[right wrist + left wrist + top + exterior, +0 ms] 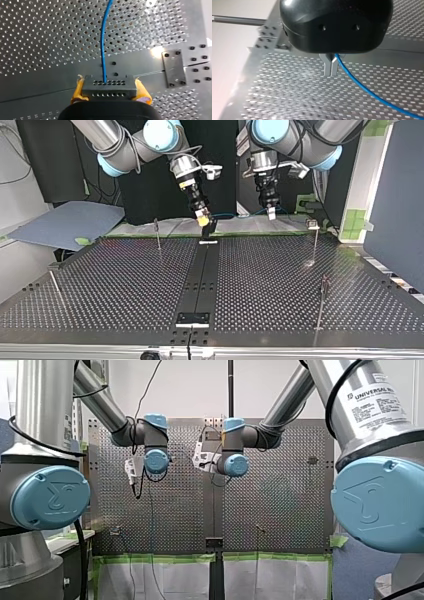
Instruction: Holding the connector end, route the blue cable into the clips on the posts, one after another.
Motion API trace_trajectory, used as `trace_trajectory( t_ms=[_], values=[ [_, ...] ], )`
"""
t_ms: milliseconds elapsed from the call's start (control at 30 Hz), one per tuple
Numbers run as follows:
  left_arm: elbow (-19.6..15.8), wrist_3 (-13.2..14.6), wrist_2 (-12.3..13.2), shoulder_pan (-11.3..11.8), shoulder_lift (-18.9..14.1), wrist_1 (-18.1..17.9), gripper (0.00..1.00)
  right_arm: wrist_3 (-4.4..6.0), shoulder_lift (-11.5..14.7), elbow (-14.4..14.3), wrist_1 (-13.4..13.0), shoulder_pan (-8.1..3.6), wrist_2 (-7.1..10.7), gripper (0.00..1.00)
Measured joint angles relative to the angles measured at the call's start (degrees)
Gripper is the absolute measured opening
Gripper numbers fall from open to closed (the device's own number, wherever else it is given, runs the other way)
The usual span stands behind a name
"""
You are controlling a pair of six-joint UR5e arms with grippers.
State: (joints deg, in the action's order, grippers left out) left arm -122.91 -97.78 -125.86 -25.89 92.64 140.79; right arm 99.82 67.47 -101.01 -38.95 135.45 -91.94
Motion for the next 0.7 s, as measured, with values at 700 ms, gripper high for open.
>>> trace_trajectory(
  t_ms=[700],
  values=[
    [6.8,1.4,-3.1,2.1,-11.6,11.6,0.00,1.38,-1.2,9.2,5.1,-1.00,5.05,0.00]
  ],
)
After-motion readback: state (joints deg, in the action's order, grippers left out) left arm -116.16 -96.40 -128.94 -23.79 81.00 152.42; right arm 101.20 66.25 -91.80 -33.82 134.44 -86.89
